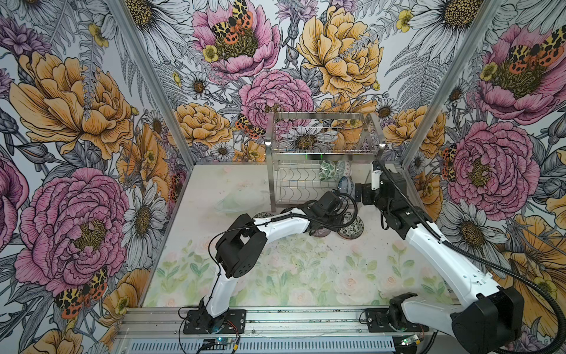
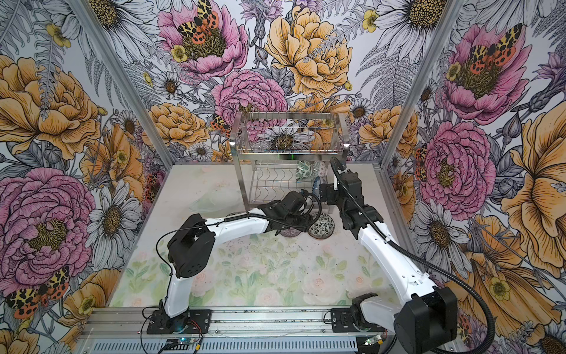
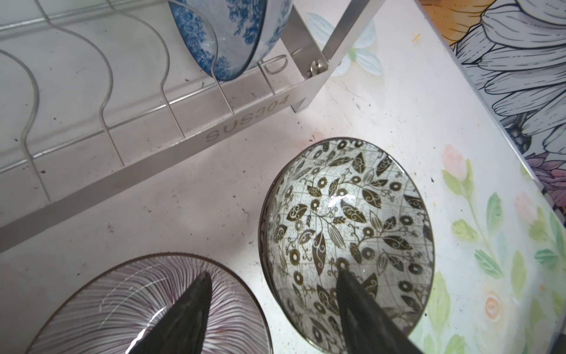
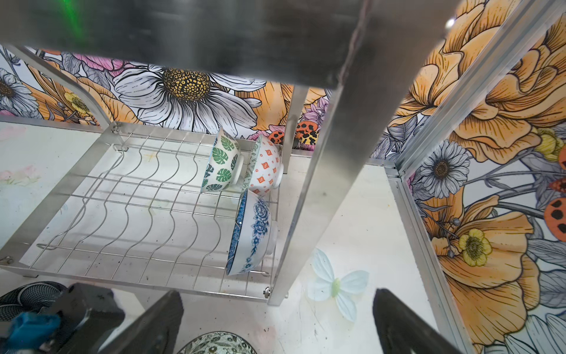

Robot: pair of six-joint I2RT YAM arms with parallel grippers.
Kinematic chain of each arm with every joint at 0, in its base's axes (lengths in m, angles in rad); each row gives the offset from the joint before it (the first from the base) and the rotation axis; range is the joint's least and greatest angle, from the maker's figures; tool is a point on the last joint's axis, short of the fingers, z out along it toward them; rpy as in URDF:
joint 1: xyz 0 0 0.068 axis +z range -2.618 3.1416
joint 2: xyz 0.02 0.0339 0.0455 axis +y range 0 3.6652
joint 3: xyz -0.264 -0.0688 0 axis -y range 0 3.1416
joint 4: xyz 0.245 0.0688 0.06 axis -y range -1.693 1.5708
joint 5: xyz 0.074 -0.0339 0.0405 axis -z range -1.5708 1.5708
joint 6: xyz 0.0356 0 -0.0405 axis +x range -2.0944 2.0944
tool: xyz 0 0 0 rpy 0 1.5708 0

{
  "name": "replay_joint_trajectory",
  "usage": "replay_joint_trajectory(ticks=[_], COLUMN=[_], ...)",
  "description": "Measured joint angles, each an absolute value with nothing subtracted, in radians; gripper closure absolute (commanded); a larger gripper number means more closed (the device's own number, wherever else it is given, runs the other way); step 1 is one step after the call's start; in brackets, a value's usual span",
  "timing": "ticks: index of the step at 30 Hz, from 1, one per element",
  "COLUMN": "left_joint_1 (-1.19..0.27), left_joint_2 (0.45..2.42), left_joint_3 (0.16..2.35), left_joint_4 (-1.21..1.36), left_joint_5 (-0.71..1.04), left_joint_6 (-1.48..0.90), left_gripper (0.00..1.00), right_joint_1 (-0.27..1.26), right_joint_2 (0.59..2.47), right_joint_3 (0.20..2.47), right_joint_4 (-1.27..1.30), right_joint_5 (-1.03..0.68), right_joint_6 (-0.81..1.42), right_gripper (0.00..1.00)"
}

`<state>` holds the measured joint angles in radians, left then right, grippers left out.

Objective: Load the bowls into the dish rack
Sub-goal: 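Lower the left gripper onto the black leaf-pattern bowl rim and close it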

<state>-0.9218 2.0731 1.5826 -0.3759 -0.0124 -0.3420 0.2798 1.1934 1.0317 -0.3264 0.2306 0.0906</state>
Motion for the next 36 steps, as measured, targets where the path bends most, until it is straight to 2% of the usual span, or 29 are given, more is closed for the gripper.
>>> replay_joint_trajectory(ticks=[10, 20, 27, 30, 36], left_joint_1=[-0.944, -0.948, -0.947, -0.947, -0.945], left_joint_2=[2.123, 2.149, 2.151, 2.151, 2.151], left_joint_3=[1.644, 1.67, 1.689, 1.703, 1.705], left_joint_4=[-0.424, -0.443, -0.444, -0.441, -0.45], left_joint_5=[-0.045, -0.064, -0.076, -0.082, -0.083], left_joint_6=[-0.331, -0.329, -0.326, -0.326, -0.326], left_gripper=[0.63, 0.79, 0.95, 0.99, 1.0], right_joint_1=[0.274, 0.273, 0.27, 0.268, 0.267], right_joint_2=[1.193, 1.193, 1.193, 1.192, 1.181], right_joint_3=[1.032, 1.032, 1.032, 1.032, 1.032], right_joint_4=[-0.326, -0.326, -0.326, -0.326, -0.327], right_joint_5=[0.224, 0.212, 0.211, 0.208, 0.208], right_joint_6=[0.097, 0.101, 0.109, 0.112, 0.113], right_gripper=[0.02, 0.02, 0.02, 0.02, 0.02])
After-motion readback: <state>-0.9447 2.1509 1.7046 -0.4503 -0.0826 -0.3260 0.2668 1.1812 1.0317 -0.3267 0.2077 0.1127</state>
